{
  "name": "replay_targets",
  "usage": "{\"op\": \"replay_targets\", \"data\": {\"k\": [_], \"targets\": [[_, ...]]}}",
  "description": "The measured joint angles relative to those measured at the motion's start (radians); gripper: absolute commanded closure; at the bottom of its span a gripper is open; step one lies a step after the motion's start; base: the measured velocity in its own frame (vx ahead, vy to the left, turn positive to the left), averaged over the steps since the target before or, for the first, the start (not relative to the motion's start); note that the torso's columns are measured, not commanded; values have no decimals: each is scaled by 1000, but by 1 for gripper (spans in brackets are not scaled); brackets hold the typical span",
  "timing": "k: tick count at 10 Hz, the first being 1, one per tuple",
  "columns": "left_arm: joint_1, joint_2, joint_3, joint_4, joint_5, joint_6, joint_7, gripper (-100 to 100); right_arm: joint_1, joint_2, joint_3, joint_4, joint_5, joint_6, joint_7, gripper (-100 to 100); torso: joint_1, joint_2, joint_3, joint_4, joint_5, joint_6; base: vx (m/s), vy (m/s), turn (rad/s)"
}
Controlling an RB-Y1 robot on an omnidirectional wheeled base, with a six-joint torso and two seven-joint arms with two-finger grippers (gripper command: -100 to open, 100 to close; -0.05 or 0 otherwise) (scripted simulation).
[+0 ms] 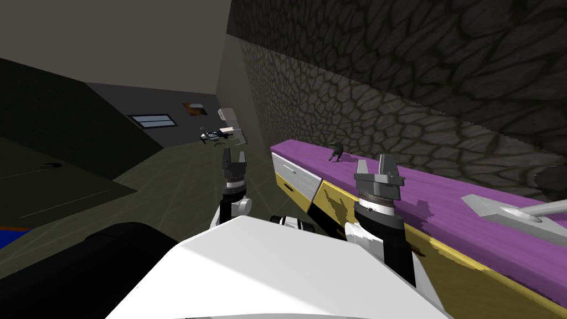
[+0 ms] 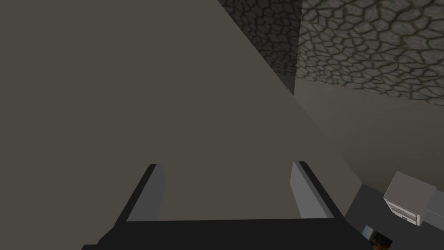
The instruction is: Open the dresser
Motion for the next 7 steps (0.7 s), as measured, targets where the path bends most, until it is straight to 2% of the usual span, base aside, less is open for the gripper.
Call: {"op": "replay_targets", "data": {"k": [1,3,4,5,7], "targets": [[0,0,0,0,0,0,0,0,0,0,0,0,0,0,0,-100,0,74,-148,74,0,0,7,16,17],[0,0,0,0,0,0,0,0,-18,-43,1,18,14,24,5,-100,2,117,-236,117,0,0,4,40,26],[0,0,0,0,0,0,0,0,-13,-67,5,22,25,37,8,-100,2,119,-241,119,0,0,1,56,30],[0,0,0,0,0,0,0,0,-26,-89,9,31,40,63,13,-100,1,120,-241,120,0,0,2,41,9],[0,0,0,0,0,0,0,0,-35,-105,19,73,63,69,26,-100,-1,120,-242,121,0,0,6,54,38]]}}
